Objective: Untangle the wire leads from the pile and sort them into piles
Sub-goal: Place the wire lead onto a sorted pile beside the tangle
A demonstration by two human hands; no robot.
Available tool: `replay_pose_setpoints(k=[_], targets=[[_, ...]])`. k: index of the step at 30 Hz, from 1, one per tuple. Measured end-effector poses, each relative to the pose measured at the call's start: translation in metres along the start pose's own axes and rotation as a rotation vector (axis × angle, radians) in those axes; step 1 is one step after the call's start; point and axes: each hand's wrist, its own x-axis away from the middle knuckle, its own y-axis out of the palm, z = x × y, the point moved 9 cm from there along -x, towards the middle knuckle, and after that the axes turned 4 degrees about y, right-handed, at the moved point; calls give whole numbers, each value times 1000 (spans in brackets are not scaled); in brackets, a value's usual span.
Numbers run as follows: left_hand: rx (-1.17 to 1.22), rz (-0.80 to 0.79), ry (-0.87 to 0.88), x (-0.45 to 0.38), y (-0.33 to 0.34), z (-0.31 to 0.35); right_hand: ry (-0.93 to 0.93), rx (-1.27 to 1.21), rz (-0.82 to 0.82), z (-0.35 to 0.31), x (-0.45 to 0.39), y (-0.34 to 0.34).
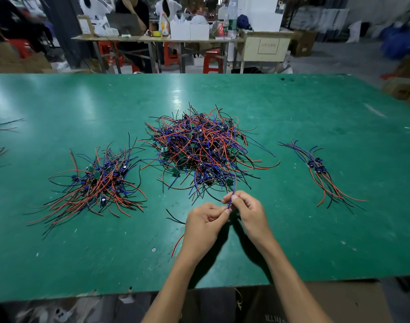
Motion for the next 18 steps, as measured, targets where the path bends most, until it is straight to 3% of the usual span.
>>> replay_pose_setpoints(k=[12,15,18], targets=[[-141,-34,-13,5,6,-7,172,-346,521,1,-20,-53],[-139,-30,-25,5,6,-8,151,-438,488,1,-19,-53],[-142,-19,-14,5,3,-6,129,-584,331,-1,-20,-52]])
